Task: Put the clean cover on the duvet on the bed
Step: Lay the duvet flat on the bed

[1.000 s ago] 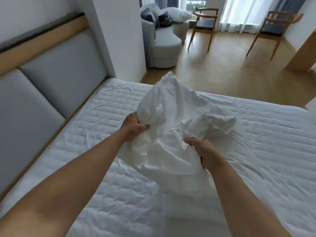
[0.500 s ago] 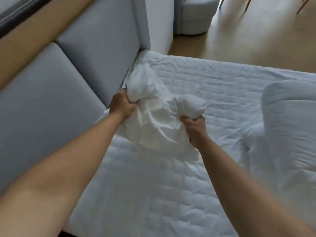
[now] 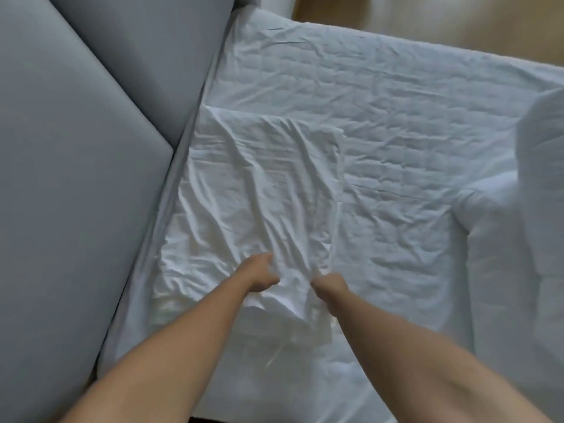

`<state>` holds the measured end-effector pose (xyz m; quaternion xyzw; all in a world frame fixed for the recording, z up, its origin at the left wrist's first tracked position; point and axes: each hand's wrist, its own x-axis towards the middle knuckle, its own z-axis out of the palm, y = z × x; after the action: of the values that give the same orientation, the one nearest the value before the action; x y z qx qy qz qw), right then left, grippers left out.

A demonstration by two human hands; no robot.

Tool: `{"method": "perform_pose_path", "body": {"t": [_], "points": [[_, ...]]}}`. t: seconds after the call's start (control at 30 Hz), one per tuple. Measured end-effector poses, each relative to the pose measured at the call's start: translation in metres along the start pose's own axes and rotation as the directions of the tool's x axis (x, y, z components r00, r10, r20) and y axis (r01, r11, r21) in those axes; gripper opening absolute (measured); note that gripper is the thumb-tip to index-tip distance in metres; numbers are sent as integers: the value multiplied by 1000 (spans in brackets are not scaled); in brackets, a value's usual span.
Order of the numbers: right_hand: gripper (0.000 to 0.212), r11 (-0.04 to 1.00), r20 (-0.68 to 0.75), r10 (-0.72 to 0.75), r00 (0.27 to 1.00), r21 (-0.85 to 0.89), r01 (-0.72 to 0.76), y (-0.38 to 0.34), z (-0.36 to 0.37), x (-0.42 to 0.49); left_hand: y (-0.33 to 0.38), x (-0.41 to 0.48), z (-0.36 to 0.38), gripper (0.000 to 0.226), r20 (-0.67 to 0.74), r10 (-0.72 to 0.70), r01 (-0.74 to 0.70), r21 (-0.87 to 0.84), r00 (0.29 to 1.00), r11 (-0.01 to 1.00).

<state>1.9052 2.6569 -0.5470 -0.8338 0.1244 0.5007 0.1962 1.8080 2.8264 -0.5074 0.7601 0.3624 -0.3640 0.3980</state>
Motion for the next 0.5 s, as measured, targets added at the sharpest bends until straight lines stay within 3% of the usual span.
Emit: {"method": "perform_pose_path", "body": {"t": [0.07, 0.13, 0.23, 0.3, 0.37, 0.43, 0.5], "points": [[54, 996, -93, -88, 992, -33, 85, -9, -33, -15, 46, 1, 27, 56, 60, 85, -78, -108, 995, 991], [61, 969, -246, -209, 946, -180, 168, -9, -80, -20, 98, -5, 46, 43, 68, 183, -169, -170, 981, 971], [65, 897, -517, -378, 768, -409, 167, 7, -173, -33, 186, -19, 63, 38, 40, 352, -338, -195, 935, 921], [79, 832, -643, -440, 627, -554, 15, 25, -241, -45, 242, -33, 71, 36, 44, 432, -406, -269, 901, 874], [99, 799, -715, -374, 590, -572, -186, 59, -305, -49, 296, -47, 83, 36, 124, 463, -384, -394, 878, 835], [120, 820, -749, -188, 635, -475, -318, 104, -354, -50, 344, -62, 105, 41, 240, 466, -315, -475, 852, 822], [126, 855, -739, -63, 671, -387, -345, 147, -377, -47, 385, -71, 136, 51, 290, 455, -278, -489, 842, 827]]}}
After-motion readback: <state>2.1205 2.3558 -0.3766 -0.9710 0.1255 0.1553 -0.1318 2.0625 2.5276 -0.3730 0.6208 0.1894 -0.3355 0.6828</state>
